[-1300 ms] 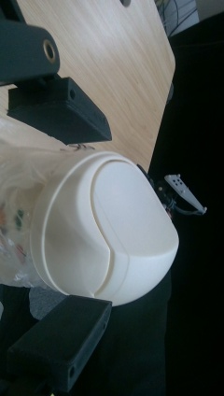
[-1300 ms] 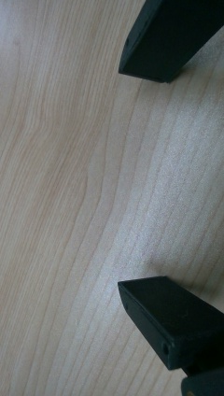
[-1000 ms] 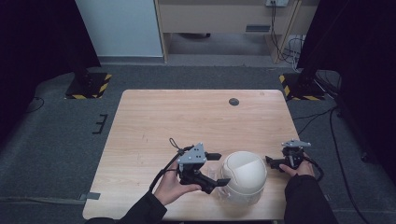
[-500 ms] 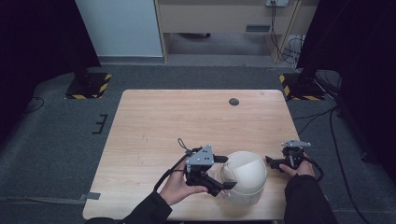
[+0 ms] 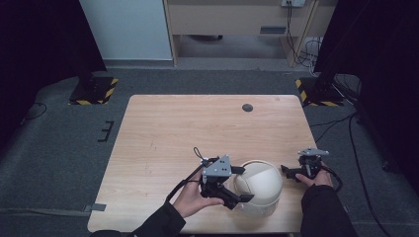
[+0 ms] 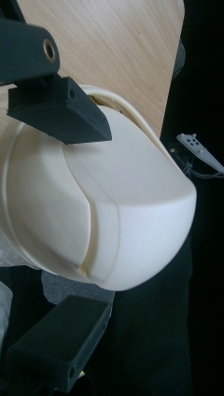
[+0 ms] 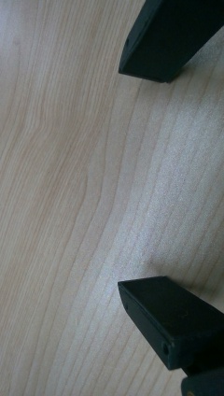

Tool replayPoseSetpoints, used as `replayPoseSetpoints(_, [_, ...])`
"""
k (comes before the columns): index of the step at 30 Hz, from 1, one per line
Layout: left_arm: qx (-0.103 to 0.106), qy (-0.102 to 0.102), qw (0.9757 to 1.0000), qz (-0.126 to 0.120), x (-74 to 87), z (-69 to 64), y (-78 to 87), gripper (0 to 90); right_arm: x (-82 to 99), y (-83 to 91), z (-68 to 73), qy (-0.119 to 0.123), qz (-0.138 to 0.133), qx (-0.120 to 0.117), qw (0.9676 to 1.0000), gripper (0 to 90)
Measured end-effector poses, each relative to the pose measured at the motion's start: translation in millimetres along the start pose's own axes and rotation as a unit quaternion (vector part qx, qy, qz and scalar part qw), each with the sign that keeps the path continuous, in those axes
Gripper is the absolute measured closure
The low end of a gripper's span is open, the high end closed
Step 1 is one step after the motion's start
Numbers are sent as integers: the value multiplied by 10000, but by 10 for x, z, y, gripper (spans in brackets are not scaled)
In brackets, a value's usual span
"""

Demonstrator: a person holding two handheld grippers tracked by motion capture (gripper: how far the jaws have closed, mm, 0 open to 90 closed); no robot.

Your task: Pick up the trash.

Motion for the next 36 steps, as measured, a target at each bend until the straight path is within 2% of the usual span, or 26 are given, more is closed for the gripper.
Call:
replayPoseSetpoints(10, [-88,55,9999,43,-10,-9,-61,151,0,1,1,-9,5,-2,10000,7])
replayPoseSetpoints(16, [-126,-16,9999,92,-14,-24,-84,144,0,0,0,-1,0,1,10000,7])
replayPoseSetpoints(23, [-188,-6,9997,128,-22,-26,-107,140,0,0,0,-1,0,0,10000,7])
replayPoseSetpoints(26, [-184,48,9997,134,-26,-26,-101,140,0,0,0,-1,0,0,10000,7])
replayPoseSetpoints(31, [-224,168,9996,56,-40,7,-57,141,0,0,0,0,-1,0,10000,7])
replayPoseSetpoints(36, [-282,248,9992,-144,-66,37,10,150,0,0,0,-1,-1,0,10000,7])
Point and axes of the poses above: each handheld gripper's, and its own axes: y roughly backward along the jaws, x roughly out of its underside, z roughly to its left, the point moved 1 cm from there along -y, roughly forward along the jaws, and after that the axes turned 1 degree about z, right-handed, at the moved point
